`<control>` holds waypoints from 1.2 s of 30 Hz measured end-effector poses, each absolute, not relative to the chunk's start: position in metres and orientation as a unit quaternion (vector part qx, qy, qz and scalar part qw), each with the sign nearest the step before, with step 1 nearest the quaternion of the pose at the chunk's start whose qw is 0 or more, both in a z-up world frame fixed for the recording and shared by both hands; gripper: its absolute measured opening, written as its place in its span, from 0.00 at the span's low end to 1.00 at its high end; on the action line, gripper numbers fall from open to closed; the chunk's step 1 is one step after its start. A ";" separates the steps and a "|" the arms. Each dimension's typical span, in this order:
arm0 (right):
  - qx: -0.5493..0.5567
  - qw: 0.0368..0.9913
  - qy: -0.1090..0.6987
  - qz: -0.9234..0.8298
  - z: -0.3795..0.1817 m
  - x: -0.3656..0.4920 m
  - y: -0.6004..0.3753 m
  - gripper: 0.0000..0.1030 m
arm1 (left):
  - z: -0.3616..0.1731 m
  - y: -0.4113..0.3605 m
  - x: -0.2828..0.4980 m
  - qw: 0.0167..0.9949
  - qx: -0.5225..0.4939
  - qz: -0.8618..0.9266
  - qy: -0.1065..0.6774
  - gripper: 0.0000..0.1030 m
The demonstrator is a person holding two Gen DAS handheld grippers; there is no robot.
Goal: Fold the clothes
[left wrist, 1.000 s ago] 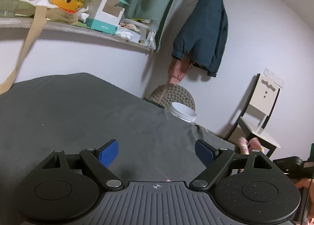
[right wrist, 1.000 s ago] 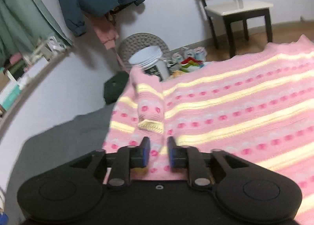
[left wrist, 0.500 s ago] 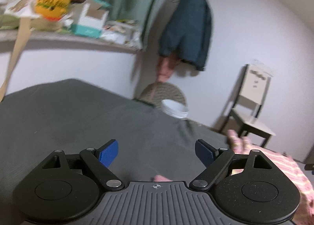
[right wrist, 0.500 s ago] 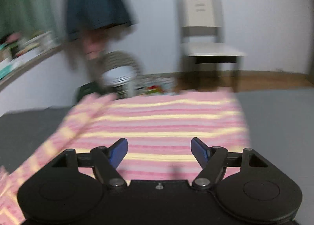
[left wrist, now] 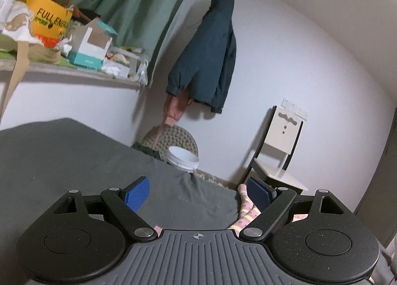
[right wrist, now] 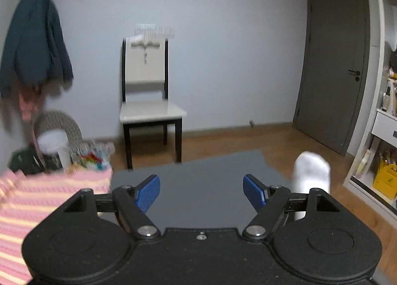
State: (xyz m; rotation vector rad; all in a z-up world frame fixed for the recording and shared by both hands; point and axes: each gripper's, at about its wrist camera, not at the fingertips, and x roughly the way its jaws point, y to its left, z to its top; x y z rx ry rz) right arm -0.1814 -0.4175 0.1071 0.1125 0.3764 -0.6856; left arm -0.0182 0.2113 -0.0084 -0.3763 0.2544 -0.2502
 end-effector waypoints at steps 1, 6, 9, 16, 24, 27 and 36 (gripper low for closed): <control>0.057 0.929 0.165 -0.327 0.123 -0.192 -0.416 0.71 | -0.009 0.212 -0.017 0.966 -0.185 -0.130 0.126 0.84; 0.068 0.964 0.067 -0.249 0.220 -0.229 -0.379 0.72 | -0.019 0.205 -0.007 0.962 -0.183 -0.147 0.141 0.84; 0.118 0.980 0.026 -0.160 0.281 -0.212 -0.333 0.84 | -0.019 0.191 0.002 0.958 -0.194 -0.160 0.141 0.84; 0.184 0.978 0.082 0.058 0.352 -0.049 -0.211 0.94 | -0.012 0.171 0.011 0.961 -0.187 -0.161 0.124 0.84; 0.213 0.925 0.313 -0.004 0.184 0.176 -0.146 0.58 | -0.040 0.207 0.038 0.955 -0.242 -0.099 0.142 0.84; 0.166 0.896 0.405 -0.072 0.091 0.219 -0.134 0.28 | -0.051 0.209 0.046 0.956 -0.241 -0.094 0.141 0.84; 0.097 0.854 0.488 -0.150 -0.009 0.289 -0.124 0.26 | -0.063 0.188 0.066 0.958 -0.203 -0.129 0.158 0.84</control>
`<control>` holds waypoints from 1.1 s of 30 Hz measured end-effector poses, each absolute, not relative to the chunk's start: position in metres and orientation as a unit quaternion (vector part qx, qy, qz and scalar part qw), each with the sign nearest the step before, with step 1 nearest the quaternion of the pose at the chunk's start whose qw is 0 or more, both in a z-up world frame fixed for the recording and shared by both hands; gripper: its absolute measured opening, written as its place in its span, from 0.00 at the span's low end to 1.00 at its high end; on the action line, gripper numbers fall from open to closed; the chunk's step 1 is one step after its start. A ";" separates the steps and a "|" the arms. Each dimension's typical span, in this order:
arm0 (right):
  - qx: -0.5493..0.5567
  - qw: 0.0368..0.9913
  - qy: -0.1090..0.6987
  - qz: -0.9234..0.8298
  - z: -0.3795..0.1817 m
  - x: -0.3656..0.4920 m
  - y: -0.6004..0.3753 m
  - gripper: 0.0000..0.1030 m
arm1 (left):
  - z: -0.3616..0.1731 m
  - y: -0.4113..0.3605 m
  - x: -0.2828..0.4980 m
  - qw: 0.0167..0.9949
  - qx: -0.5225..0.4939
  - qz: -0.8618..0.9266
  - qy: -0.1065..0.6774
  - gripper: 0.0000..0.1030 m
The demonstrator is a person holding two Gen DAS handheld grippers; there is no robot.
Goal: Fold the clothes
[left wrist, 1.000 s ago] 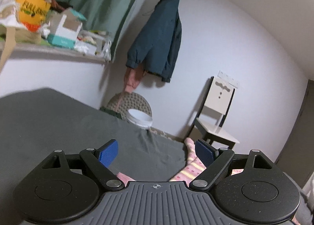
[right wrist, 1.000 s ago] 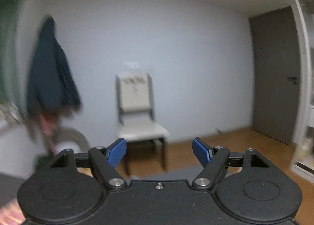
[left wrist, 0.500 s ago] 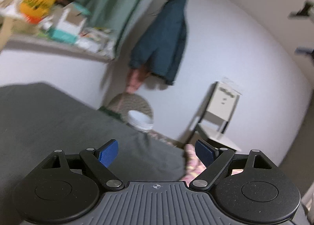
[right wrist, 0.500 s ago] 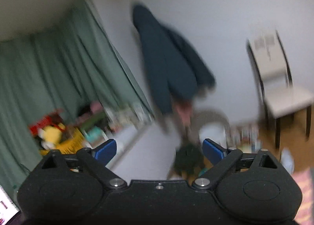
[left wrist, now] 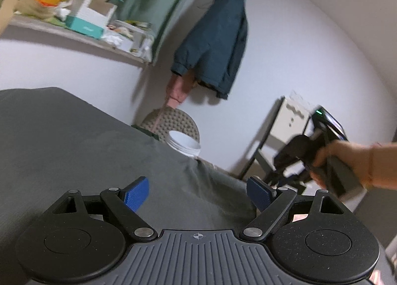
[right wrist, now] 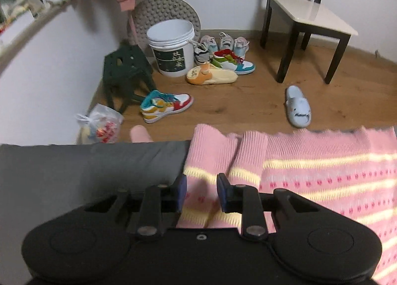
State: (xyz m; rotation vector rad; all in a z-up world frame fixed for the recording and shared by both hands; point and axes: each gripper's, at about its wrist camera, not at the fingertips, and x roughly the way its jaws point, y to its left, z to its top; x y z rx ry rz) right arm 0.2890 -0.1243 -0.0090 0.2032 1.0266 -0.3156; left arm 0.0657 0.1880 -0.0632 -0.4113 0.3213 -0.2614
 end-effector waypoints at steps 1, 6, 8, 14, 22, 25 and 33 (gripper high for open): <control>0.085 0.851 0.492 -0.159 -0.013 0.292 -0.126 0.26 | -0.063 0.185 0.066 0.958 -0.194 -0.135 0.162 0.84; 0.068 0.837 0.507 -0.194 -0.033 0.299 -0.139 0.20 | -0.062 0.171 0.068 0.956 -0.127 -0.155 0.215 0.84; 0.075 0.838 0.506 -0.190 -0.039 0.295 -0.149 0.08 | -0.058 0.169 0.069 0.955 -0.084 -0.139 0.247 0.84; 0.104 0.853 0.481 -0.174 -0.033 0.276 -0.175 0.05 | -0.063 0.194 0.071 0.946 -0.023 -0.008 0.325 0.84; 0.196 0.897 0.390 -0.067 0.006 0.259 -0.187 0.04 | -0.070 0.186 0.068 0.931 -0.039 -0.073 0.355 0.83; 0.186 0.909 0.372 -0.021 0.024 0.275 -0.167 0.04 | -0.071 0.174 0.064 0.927 0.004 -0.100 0.361 0.79; 0.153 0.904 0.399 0.010 0.006 0.330 -0.101 0.04 | -0.069 0.184 0.063 0.924 -0.014 -0.139 0.356 0.14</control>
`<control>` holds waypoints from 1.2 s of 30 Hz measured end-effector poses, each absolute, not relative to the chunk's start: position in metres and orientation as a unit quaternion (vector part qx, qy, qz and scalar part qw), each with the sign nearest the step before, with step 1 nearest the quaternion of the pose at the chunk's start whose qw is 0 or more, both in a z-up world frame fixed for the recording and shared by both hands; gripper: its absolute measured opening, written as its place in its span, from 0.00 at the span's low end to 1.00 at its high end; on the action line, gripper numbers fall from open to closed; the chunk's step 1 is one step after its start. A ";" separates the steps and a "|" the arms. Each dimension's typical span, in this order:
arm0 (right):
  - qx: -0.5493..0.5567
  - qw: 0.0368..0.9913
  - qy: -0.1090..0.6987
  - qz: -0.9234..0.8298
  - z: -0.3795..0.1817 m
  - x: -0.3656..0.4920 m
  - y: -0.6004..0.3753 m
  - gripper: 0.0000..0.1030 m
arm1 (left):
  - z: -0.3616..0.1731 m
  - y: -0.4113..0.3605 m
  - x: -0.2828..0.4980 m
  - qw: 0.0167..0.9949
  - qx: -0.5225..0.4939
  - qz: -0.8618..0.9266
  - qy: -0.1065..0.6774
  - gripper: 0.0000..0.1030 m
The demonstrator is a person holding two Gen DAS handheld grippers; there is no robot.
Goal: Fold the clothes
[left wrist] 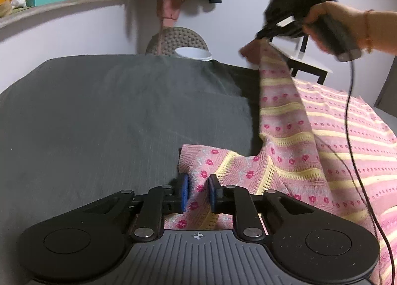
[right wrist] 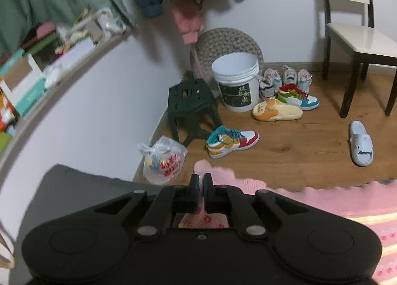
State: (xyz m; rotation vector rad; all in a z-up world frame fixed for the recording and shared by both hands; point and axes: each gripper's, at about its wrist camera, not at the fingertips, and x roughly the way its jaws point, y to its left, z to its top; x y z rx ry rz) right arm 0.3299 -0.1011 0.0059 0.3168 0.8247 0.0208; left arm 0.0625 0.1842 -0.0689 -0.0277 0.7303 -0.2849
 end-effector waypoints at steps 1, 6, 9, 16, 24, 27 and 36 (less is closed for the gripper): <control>0.154 0.903 0.402 0.010 0.002 0.332 -0.097 0.04 | -0.070 0.186 0.063 0.924 -0.015 -0.139 0.356 0.12; 0.154 0.904 0.398 0.019 -0.004 0.336 -0.085 0.04 | -0.063 0.195 0.053 0.936 -0.008 -0.105 0.337 0.05; 0.159 0.915 0.370 0.036 -0.002 0.333 -0.081 0.04 | -0.051 0.201 0.035 0.948 0.013 -0.070 0.312 0.05; 0.151 0.908 0.389 0.025 -0.030 0.343 -0.069 0.06 | -0.062 0.197 0.023 0.929 0.073 -0.065 0.356 0.06; 0.155 0.901 0.402 0.051 -0.010 0.328 -0.098 0.37 | -0.053 0.200 0.040 0.941 0.067 0.002 0.331 0.75; 0.139 0.912 0.386 0.009 0.011 0.306 -0.153 0.49 | -0.044 0.198 0.036 0.954 0.083 0.031 0.286 0.81; 0.132 0.878 0.398 -0.232 -0.003 0.175 -0.390 0.49 | -0.025 0.172 0.030 0.976 0.015 -0.075 0.204 0.81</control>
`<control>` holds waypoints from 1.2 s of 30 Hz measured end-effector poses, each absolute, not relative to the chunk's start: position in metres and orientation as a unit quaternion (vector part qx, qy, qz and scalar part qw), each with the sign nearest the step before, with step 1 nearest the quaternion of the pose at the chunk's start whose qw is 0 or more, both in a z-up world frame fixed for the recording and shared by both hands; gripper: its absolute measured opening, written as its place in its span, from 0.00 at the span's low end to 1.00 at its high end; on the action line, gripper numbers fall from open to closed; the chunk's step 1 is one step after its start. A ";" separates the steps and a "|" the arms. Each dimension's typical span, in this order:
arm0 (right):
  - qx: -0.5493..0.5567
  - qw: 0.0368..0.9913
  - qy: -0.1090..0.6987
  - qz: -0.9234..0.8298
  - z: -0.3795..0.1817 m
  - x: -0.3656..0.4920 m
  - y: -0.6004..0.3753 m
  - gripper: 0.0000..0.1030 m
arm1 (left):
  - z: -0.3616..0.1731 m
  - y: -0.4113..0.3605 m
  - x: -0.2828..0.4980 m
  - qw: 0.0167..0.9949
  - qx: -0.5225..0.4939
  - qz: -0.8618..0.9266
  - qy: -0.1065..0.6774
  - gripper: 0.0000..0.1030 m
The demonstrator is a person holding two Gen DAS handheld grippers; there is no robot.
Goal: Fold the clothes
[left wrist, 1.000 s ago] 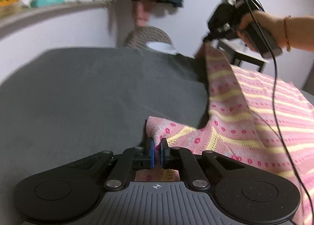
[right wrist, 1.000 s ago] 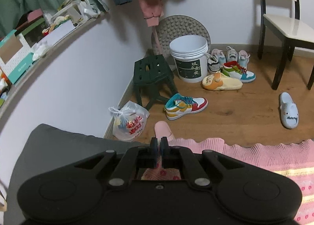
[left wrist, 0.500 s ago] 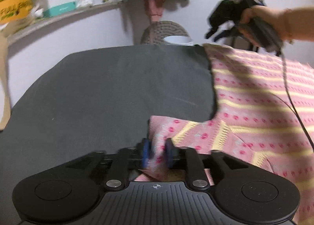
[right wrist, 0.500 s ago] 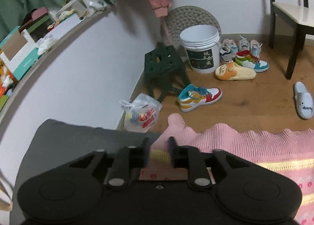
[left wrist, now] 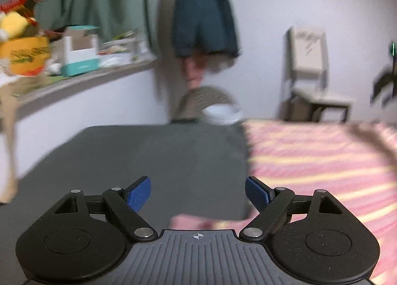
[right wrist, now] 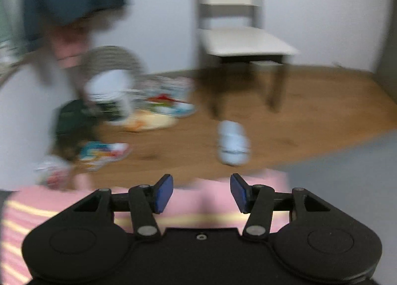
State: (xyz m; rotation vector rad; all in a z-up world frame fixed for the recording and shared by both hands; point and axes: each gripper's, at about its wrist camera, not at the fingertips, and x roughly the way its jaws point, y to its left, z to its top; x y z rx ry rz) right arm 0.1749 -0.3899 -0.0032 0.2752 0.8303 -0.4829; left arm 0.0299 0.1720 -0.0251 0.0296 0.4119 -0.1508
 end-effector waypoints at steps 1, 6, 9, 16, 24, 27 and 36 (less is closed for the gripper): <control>0.138 0.870 0.402 -0.252 -0.008 0.163 -0.410 0.49 | -0.024 0.171 0.029 0.976 -0.007 -0.094 0.195 0.81; 0.196 0.856 0.396 -0.268 -0.041 0.138 -0.468 0.46 | -0.032 0.184 0.030 0.969 -0.113 -0.132 0.173 0.81; 0.223 0.859 0.392 -0.244 -0.061 0.145 -0.482 0.38 | -0.043 0.187 0.036 0.966 -0.148 -0.127 0.172 0.81; 0.206 0.884 0.364 -0.209 -0.074 0.167 -0.472 0.04 | -0.056 0.184 0.045 0.966 -0.154 -0.121 0.169 0.81; 0.149 0.875 0.383 -0.256 -0.070 0.185 -0.452 0.20 | -0.053 0.189 0.047 0.975 -0.115 -0.048 0.182 0.81; 0.148 0.883 0.368 -0.250 -0.047 0.181 -0.437 0.50 | -0.051 0.201 0.049 0.974 -0.121 0.003 0.191 0.81; 0.124 0.938 0.320 0.055 0.026 0.081 -0.246 0.63 | -0.055 0.273 0.035 0.933 -0.262 0.152 0.194 0.90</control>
